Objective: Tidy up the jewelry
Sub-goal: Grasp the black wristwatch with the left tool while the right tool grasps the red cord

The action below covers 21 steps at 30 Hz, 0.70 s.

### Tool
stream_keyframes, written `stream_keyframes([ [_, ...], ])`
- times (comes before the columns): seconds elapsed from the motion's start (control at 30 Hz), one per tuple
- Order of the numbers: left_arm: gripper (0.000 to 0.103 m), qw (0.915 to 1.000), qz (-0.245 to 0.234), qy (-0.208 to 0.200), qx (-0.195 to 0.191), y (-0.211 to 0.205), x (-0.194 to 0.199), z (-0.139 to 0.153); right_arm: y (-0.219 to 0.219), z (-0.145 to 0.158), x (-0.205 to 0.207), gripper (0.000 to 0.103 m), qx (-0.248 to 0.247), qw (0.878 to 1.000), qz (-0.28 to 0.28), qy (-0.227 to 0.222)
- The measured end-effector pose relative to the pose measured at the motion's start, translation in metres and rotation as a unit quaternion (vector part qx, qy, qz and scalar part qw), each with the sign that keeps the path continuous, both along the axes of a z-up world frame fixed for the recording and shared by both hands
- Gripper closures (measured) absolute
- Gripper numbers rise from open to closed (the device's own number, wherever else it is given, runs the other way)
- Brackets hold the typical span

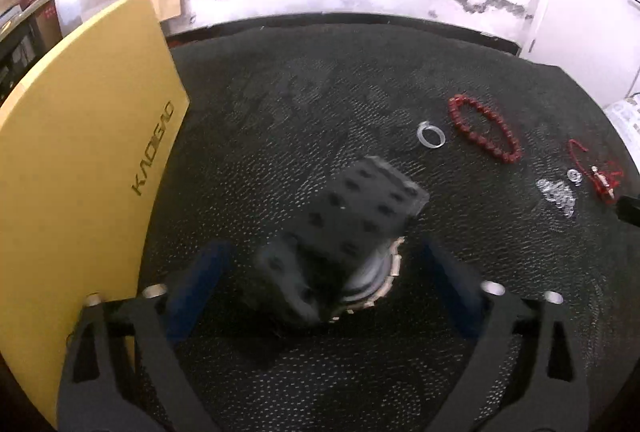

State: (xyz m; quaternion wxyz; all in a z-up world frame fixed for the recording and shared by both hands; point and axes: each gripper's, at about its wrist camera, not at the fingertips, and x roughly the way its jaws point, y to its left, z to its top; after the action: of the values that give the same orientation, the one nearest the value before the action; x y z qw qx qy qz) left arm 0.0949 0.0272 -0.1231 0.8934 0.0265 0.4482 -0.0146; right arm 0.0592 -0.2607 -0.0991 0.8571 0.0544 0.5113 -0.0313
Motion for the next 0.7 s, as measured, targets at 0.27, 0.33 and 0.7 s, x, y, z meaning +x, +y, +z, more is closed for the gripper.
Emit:
stream_keyframes([
  [0.27, 0.053, 0.9999, -0.012, -0.001, 0.006, -0.01, -0.002, 0.006, -0.011, -0.011, -0.004, 0.005, 0.004, 1.0, -0.005, 0.01],
  [0.33, 0.053, 0.9999, -0.014, 0.003, 0.009, -0.016, -0.002, 0.008, -0.012, -0.017, -0.003, 0.005, 0.0, 1.0, -0.004, 0.008],
  [0.7, 0.053, 0.9991, -0.028, -0.013, -0.028, -0.031, -0.01, 0.044, -0.016, -0.039, 0.016, 0.009, -0.031, 0.998, 0.021, -0.054],
])
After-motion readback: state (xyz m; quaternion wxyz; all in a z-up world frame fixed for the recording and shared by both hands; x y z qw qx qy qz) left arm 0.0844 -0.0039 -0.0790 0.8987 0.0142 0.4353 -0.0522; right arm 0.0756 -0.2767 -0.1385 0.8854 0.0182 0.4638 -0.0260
